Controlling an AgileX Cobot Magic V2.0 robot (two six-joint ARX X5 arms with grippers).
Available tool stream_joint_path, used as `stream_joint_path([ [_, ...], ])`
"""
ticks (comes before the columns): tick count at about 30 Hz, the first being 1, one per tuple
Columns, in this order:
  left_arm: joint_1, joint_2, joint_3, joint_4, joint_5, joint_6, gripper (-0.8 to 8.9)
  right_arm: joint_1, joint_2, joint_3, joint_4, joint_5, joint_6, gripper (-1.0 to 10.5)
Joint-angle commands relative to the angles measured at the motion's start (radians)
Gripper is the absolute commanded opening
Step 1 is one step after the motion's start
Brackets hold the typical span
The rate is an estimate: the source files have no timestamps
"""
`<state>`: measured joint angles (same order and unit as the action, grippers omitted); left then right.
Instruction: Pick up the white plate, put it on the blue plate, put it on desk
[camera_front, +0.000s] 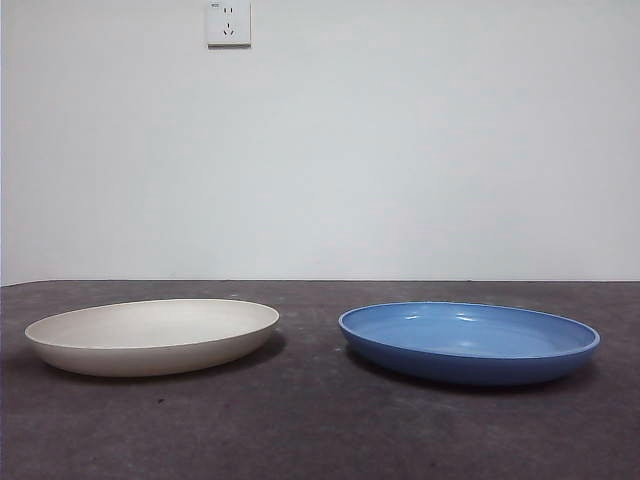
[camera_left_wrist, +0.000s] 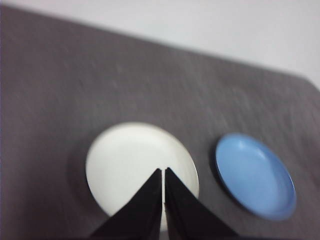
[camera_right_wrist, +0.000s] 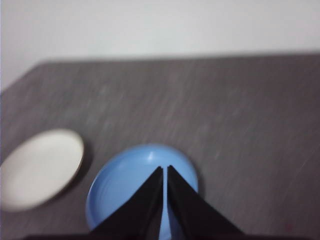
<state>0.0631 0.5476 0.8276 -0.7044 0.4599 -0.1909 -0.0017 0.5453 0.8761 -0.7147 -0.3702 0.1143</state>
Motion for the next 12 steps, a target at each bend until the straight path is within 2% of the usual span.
stream_joint_path([
  [1,-0.003,0.051,0.050,-0.064,0.048,0.090,0.09,0.000,0.073,0.064,-0.088,-0.042,-0.078,0.1],
  [5,-0.028,0.107,0.072,-0.146,0.091,0.139,0.09,0.014,0.153,0.108,-0.201,-0.057,-0.130,0.1],
  [12,-0.076,0.140,0.075,-0.275,0.095,0.208,0.09,0.080,0.218,0.110,-0.325,-0.056,-0.182,0.1],
])
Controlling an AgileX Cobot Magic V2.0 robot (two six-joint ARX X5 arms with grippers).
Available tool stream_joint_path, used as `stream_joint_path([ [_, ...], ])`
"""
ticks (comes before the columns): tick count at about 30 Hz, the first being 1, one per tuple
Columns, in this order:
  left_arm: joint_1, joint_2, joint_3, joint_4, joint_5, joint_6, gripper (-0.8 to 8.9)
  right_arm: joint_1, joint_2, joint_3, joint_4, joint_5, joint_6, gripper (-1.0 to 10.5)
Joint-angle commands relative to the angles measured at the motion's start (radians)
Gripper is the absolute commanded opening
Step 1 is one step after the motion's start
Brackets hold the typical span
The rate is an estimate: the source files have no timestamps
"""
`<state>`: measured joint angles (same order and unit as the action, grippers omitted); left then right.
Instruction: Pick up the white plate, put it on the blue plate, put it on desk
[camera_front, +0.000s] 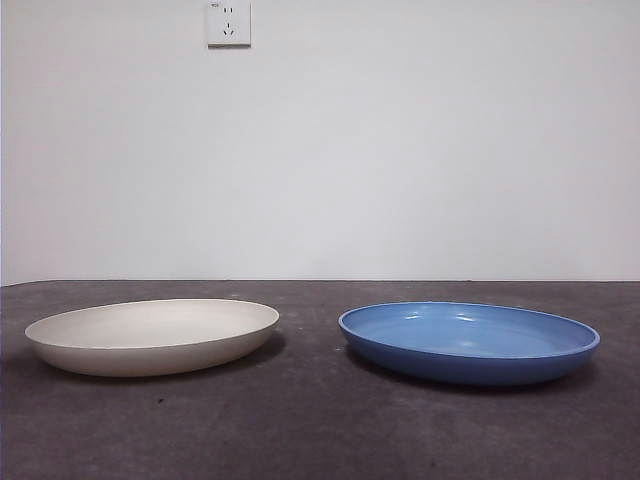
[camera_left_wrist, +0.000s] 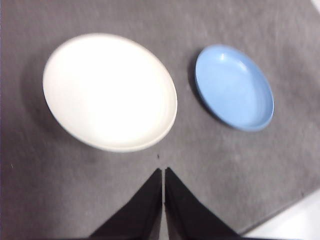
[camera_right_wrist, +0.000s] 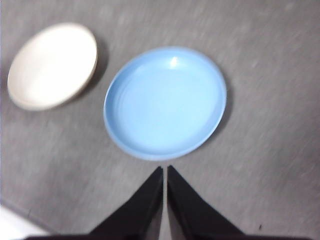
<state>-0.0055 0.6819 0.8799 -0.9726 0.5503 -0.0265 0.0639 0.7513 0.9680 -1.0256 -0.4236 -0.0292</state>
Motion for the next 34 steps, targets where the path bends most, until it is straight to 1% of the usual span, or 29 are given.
stream_joint_path([
  [1,-0.010,0.005,0.023,-0.007,0.005,0.043,0.10,0.024,0.014,0.018,-0.022,-0.003,-0.039,0.1],
  [4,-0.015,0.004,0.023,-0.001,0.005,0.042,0.13,0.045,0.015,0.018,-0.023,-0.003,-0.039,0.1],
  [5,-0.015,0.004,0.023,-0.002,0.005,0.037,0.35,0.048,0.015,0.018,-0.023,-0.003,-0.038,0.1],
  [7,-0.015,0.004,0.023,-0.005,0.005,0.029,1.18,0.053,0.015,0.018,-0.024,-0.003,-0.034,0.1],
  [8,-0.015,0.004,0.023,-0.005,0.005,0.023,2.05,0.055,0.015,0.018,-0.024,-0.003,-0.034,0.3],
  [9,-0.015,0.004,0.023,-0.004,0.005,0.020,2.80,0.055,0.015,0.018,-0.025,-0.003,-0.032,0.7],
  [11,-0.015,0.004,0.023,-0.003,0.005,0.018,4.32,0.058,0.015,0.018,-0.024,-0.002,-0.021,2.4],
  [12,-0.015,0.004,0.023,-0.003,0.005,0.018,4.67,0.059,0.015,0.018,-0.024,-0.002,-0.015,3.4],
  [13,-0.015,0.004,0.023,-0.002,0.005,0.018,4.78,0.059,0.015,0.018,-0.024,-0.002,-0.011,4.2],
  [14,-0.016,0.004,0.023,0.000,0.005,0.015,4.77,0.059,0.015,0.018,-0.024,-0.002,-0.008,4.6],
  [23,-0.016,0.013,0.023,0.008,0.005,0.003,4.68,0.060,0.015,0.018,-0.023,-0.002,-0.008,4.6],
  [25,-0.016,0.026,0.023,0.025,0.004,-0.021,4.68,0.062,0.015,0.018,-0.023,-0.002,-0.008,4.6],
  [28,-0.016,0.067,0.035,0.030,0.003,-0.056,4.68,0.068,0.015,0.018,-0.023,-0.003,-0.008,4.6],
  [32,-0.028,0.153,0.078,0.036,0.000,-0.057,4.68,0.072,0.015,0.018,-0.023,-0.003,-0.008,4.6],
  [34,-0.040,0.199,0.103,0.053,-0.025,-0.059,4.68,0.072,0.015,0.018,-0.023,-0.003,-0.008,4.6],
])
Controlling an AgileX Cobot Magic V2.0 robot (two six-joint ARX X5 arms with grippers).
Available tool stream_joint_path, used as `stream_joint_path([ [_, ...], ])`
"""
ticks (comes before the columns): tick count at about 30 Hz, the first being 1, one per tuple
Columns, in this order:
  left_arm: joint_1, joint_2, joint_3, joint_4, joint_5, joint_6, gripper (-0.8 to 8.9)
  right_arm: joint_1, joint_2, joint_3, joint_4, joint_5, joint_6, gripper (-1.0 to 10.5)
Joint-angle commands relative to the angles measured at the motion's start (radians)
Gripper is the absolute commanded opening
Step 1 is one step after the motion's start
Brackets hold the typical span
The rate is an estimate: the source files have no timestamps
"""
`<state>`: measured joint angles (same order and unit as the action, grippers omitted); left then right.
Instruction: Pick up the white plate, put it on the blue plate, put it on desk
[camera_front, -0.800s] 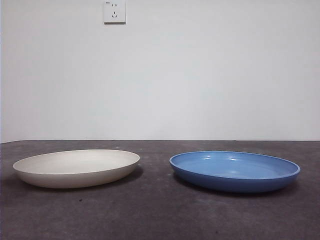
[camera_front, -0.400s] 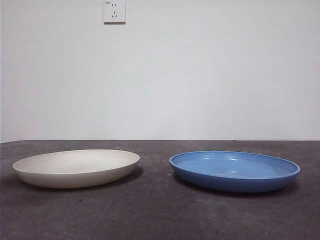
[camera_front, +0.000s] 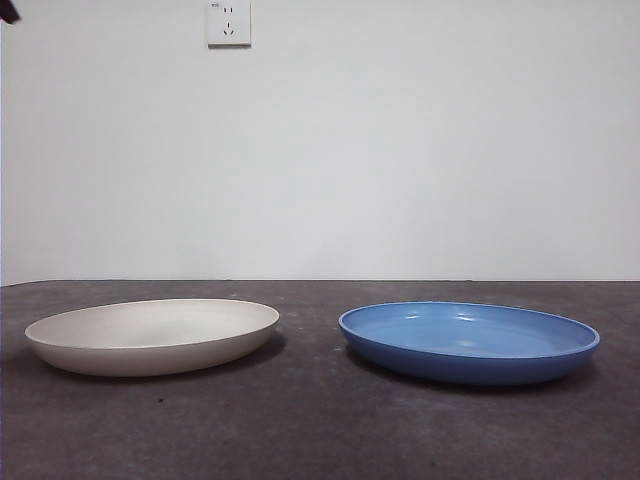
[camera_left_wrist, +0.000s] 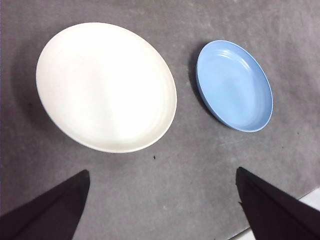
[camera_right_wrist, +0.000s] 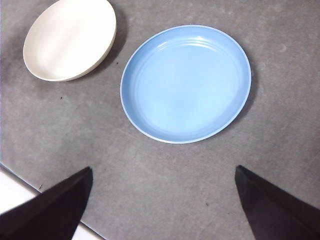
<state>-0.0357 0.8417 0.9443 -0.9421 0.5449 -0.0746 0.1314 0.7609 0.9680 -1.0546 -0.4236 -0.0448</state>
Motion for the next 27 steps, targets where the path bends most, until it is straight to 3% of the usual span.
stream_joint_path([
  [1,-0.019,0.065,0.054,0.031,-0.047,-0.014,4.68,0.005,0.006,0.018,0.006,-0.003,0.008,4.6],
  [9,-0.090,0.286,0.172,0.062,-0.232,-0.018,4.66,0.005,0.006,0.018,0.010,-0.003,0.008,4.6],
  [17,-0.131,0.479,0.197,0.149,-0.345,-0.023,4.63,0.005,0.006,0.018,0.014,-0.003,0.008,4.6],
  [27,-0.131,0.674,0.198,0.288,-0.418,-0.023,4.63,0.005,0.006,0.018,0.014,-0.002,0.007,4.6],
])
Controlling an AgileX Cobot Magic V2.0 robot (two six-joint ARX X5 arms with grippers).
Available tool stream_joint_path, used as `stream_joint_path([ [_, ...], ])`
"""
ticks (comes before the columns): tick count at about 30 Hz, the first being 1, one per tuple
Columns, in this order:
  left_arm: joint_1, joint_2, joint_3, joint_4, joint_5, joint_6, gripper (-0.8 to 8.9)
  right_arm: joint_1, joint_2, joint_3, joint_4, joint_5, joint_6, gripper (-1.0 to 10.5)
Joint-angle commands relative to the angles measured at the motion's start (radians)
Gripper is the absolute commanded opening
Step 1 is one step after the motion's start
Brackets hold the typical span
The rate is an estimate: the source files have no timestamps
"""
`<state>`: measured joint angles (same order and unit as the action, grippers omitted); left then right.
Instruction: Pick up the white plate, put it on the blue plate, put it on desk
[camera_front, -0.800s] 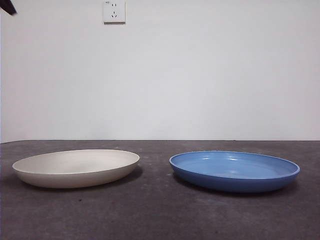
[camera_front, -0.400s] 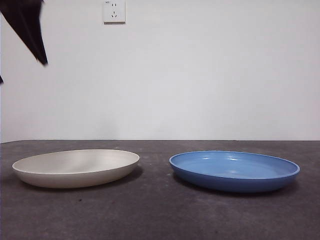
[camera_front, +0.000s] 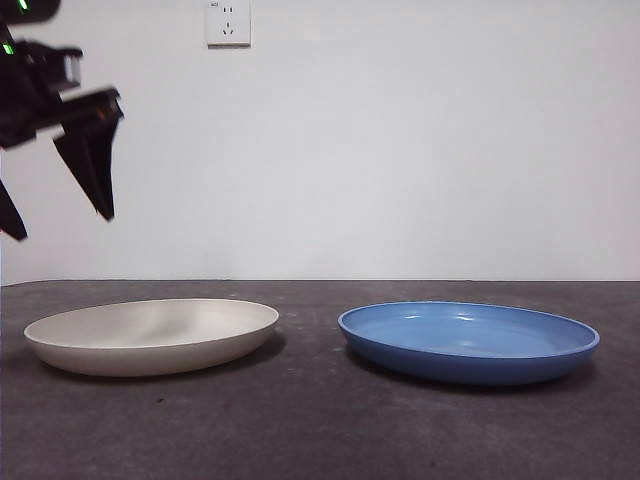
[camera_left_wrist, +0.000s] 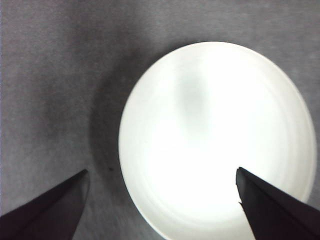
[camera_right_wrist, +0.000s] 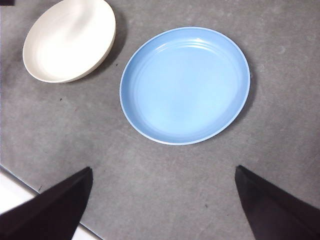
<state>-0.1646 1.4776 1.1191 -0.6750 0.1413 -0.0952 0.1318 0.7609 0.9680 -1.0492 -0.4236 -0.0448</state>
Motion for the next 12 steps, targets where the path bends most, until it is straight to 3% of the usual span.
stream_joint_path([
  [1,-0.002,0.055,0.023,0.029,-0.021,-0.002,4.63,0.004,0.006,0.018,0.009,-0.002,0.007,4.6],
  [12,-0.002,0.214,0.023,0.088,-0.044,-0.002,4.53,0.004,0.006,0.018,0.009,0.005,0.007,4.6],
])
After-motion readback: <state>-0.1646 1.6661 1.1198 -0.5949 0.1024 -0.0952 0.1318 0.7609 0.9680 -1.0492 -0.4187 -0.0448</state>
